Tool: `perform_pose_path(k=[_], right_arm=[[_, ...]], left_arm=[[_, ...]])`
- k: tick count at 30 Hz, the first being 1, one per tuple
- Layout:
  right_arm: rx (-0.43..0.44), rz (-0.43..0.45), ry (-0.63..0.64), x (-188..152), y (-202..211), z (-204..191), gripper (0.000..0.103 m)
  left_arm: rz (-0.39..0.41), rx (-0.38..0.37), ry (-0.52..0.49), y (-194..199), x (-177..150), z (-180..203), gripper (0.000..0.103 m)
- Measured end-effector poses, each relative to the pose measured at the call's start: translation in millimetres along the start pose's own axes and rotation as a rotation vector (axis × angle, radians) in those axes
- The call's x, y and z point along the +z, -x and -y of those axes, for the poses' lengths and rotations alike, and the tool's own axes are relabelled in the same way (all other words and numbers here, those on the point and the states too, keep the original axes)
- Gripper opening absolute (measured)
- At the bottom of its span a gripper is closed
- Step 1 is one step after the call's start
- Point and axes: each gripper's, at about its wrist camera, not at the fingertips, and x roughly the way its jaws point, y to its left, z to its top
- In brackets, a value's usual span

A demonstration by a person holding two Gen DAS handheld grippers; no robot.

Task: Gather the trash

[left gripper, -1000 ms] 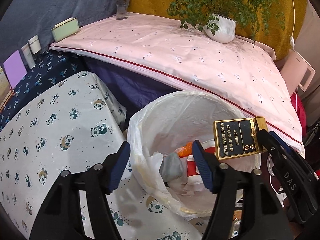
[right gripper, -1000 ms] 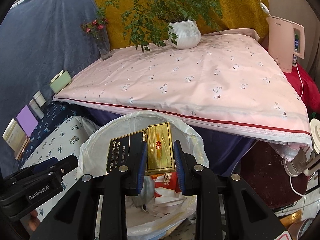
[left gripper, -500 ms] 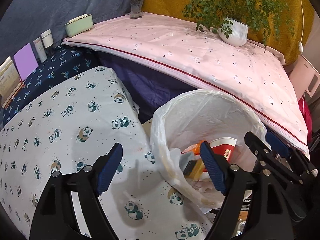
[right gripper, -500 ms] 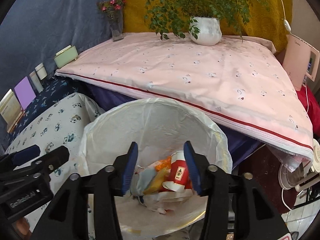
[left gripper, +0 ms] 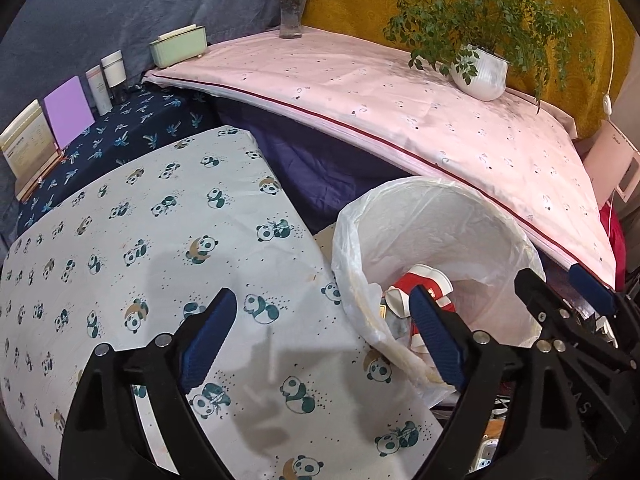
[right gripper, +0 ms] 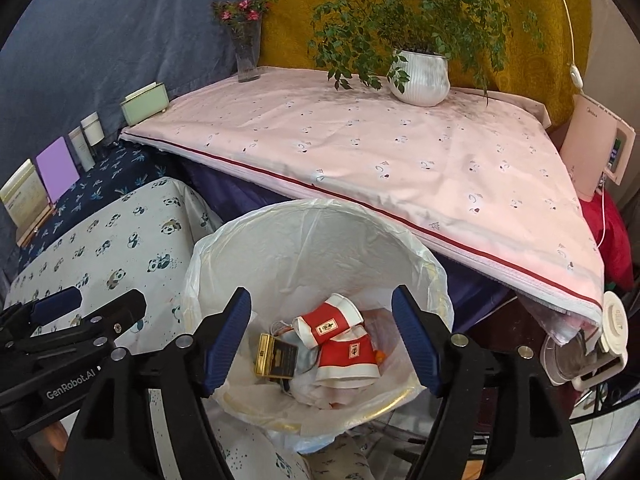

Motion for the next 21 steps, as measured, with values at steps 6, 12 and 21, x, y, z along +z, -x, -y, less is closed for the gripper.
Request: perform_pose_path(k=[6, 12, 21], right_arm=[[-0.006, -0.007, 0.024, -2.4, 14.1, -3.9, 0.076], [-0.01, -0.004, 0.057, -10.1, 30.2, -10.5, 0.082], [-0.006, -0.013, 0.079, -27.0, 47.6, -11.4, 0.084]], left_arm=[[0.006, 0.013, 0.008, 11.7, -8.7, -7.9, 0.088], [0.005, 0.025, 0.014, 22.7, -19.6, -12.5, 0.09], [0.004, 0.043, 0.002, 38.1, -41.2, -11.8, 0.091]])
